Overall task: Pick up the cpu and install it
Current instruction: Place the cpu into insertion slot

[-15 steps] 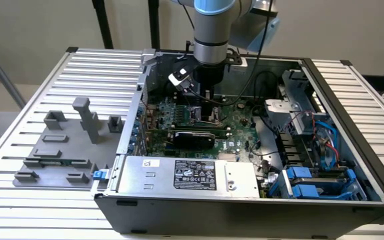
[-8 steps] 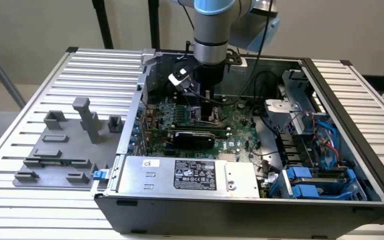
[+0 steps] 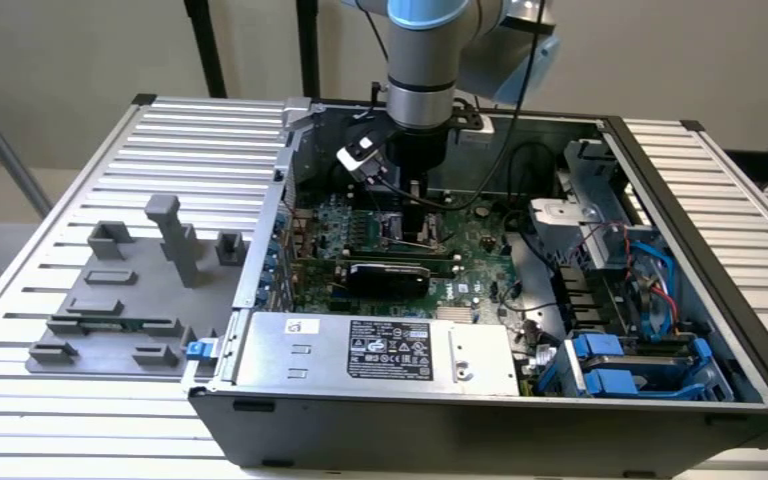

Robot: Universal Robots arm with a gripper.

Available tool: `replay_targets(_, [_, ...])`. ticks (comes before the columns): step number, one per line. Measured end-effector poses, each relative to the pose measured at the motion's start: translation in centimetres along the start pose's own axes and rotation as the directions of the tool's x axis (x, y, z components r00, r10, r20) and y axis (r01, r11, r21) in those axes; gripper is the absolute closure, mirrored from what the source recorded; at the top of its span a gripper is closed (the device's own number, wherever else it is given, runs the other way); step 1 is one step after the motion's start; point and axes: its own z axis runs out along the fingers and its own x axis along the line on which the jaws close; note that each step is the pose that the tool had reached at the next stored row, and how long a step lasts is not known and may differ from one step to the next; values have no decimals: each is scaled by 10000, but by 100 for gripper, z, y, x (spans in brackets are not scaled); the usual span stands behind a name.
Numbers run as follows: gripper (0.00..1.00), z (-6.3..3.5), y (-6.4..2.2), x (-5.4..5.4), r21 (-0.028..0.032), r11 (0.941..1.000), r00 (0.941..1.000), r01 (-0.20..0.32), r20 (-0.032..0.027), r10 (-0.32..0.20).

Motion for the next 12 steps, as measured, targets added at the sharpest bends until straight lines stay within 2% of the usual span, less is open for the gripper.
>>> replay_targets(10, [38,18,-11,8,-7,10000,9999,4,129,-4])
replay_targets(12, [38,21,-14,9,-9,10000,9999,5,169,-5])
